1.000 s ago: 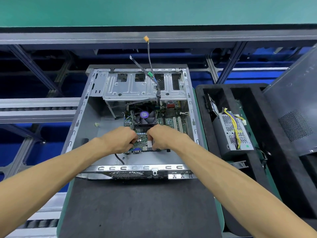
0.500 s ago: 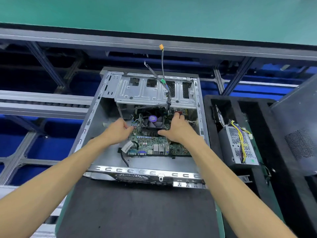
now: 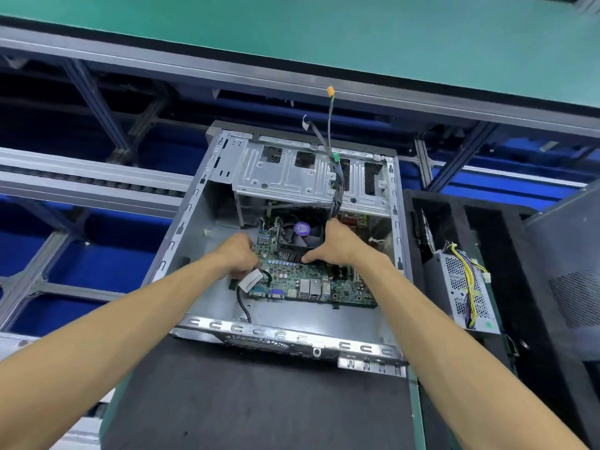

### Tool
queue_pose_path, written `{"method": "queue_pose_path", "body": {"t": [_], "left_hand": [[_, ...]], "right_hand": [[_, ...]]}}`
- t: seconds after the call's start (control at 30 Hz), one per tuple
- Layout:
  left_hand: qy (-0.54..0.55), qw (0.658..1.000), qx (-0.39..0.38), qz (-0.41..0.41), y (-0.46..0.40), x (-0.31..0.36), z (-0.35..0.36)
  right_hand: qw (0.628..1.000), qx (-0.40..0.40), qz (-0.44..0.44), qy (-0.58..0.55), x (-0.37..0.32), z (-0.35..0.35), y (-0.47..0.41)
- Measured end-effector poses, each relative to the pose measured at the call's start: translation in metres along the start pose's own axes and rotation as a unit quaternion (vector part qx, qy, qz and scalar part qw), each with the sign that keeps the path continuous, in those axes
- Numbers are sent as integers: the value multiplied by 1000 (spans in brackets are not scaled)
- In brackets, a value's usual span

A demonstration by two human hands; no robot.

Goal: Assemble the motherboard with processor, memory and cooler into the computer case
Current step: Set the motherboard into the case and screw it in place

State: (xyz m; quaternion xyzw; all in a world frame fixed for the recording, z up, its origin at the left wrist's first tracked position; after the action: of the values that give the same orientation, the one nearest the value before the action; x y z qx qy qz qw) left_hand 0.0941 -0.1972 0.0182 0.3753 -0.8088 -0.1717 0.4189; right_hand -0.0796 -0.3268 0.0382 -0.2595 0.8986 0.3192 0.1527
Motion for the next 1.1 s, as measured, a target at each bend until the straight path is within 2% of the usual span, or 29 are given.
{"method": "queue_pose_path", "body": {"t": [0.1, 0.3, 0.4, 0.57, 0.67, 0.8, 1.1], "left_hand": [[57, 998, -14, -35, -2, 0, -2], [85, 995, -14, -44, -3, -1, -4], [74, 996, -14, -36, -3, -2, -4], [42, 999, -9, -11, -2, -3, -1], [44, 999, -3, -8, 0, -2, -2], [52, 998, -22, -22, 1, 0, -3], [-35, 994, -84, -53, 13, -3, 2]], "right_hand": [[1000, 6, -1, -12, -1, 0, 1], [999, 9, -25, -33, 0, 4, 4], [999, 18, -35, -38, 0, 7, 3], [999, -17, -34, -32, 5, 14, 7], [997, -9, -31, -64, 3, 11, 7], [998, 16, -33, -51, 0, 8, 9], [998, -28, -50, 6, -2, 19, 30]]}}
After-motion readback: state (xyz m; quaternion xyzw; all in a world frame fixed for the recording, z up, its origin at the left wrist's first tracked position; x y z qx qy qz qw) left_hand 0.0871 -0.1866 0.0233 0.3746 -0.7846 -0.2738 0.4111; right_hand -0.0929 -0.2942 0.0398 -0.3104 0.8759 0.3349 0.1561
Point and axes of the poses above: each hand's wrist, its own y-axis away from the middle knuckle, its own z-axis out of the palm, x = y × z, the point moved 1 cm from there along -y, towards the middle knuckle, and after that the axes turned 4 degrees about y, right-handed, at the moved point
